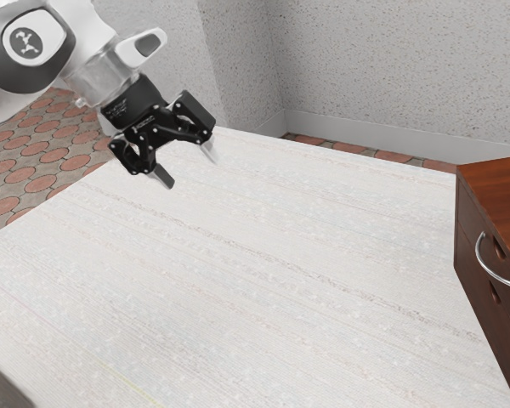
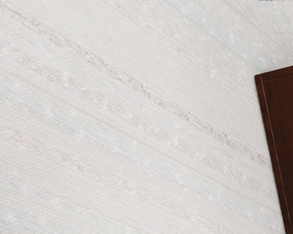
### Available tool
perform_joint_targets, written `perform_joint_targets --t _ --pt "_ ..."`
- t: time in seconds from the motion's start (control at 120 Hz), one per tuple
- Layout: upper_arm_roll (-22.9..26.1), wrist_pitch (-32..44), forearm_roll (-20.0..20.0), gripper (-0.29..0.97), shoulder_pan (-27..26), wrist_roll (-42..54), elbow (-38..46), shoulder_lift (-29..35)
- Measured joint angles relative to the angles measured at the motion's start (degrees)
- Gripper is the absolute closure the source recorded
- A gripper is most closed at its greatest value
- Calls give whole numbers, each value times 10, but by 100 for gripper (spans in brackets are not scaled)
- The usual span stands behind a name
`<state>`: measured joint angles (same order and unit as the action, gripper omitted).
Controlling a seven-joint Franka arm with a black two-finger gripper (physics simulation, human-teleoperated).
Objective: Pull the drawer handle with one arm to open the drawer
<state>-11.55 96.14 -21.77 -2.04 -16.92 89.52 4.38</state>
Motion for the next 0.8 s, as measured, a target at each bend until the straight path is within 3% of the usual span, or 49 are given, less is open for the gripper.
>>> perform_joint_targets --t 0.383,0.533,0.8 --pt "66 154 -31 12 -7 -107 65 -32" --pt "70 192 -42 7 -30 -143 64 -49" --pt "114 300 -48 7 -22 -198 66 -87"
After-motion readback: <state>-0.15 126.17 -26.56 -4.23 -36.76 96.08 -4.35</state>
